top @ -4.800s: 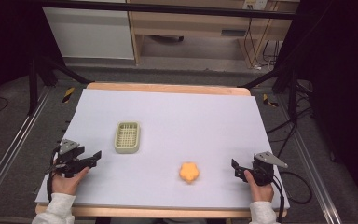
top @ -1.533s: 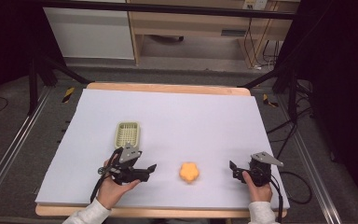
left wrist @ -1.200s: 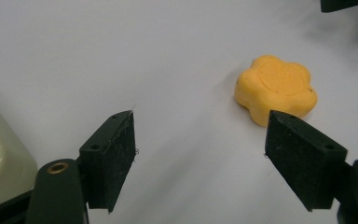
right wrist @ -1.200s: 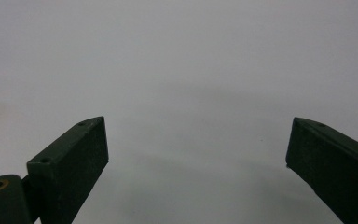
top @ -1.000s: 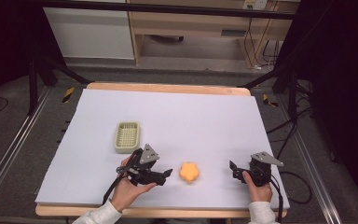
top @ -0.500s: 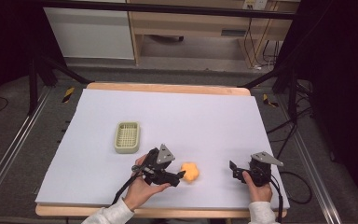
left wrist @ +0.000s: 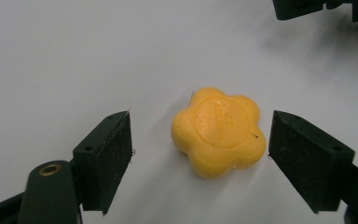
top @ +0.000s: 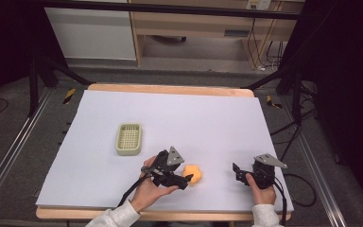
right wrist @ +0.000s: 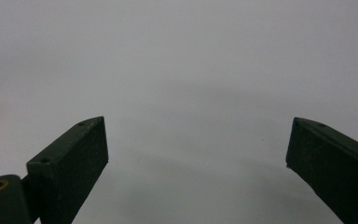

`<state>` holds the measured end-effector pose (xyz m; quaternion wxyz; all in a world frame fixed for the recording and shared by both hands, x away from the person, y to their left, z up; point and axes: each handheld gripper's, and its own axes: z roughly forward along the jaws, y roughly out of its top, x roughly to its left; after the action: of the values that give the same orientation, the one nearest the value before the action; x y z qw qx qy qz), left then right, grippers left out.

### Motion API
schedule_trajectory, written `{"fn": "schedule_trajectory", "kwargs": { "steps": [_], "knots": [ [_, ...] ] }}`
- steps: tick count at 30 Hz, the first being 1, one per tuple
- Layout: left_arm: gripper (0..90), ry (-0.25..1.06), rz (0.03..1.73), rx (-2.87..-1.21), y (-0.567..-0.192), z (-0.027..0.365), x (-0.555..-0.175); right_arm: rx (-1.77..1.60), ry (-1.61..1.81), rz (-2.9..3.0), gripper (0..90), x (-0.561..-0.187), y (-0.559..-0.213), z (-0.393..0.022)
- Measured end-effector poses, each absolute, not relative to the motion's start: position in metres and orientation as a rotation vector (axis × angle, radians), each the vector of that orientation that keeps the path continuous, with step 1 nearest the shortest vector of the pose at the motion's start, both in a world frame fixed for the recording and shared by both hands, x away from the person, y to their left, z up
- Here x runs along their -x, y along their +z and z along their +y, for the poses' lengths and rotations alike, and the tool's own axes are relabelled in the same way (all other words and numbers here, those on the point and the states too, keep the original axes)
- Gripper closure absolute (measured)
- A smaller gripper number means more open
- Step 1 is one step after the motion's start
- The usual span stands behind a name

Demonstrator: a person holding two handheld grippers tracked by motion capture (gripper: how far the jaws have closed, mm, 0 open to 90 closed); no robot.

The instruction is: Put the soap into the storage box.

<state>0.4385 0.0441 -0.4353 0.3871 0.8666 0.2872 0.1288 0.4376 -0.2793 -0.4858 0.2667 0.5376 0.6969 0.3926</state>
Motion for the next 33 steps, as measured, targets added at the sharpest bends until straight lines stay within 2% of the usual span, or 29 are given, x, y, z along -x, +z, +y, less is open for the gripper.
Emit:
{"fn": "schedule_trajectory", "kwargs": {
  "steps": [33],
  "knots": [
    [13.7,0.321,0.711,-2.351,-0.458,0.008,-0.446,-1.457,1.054,1.884,5.9,-0.438,-0.486,-0.279]
  ]
}}
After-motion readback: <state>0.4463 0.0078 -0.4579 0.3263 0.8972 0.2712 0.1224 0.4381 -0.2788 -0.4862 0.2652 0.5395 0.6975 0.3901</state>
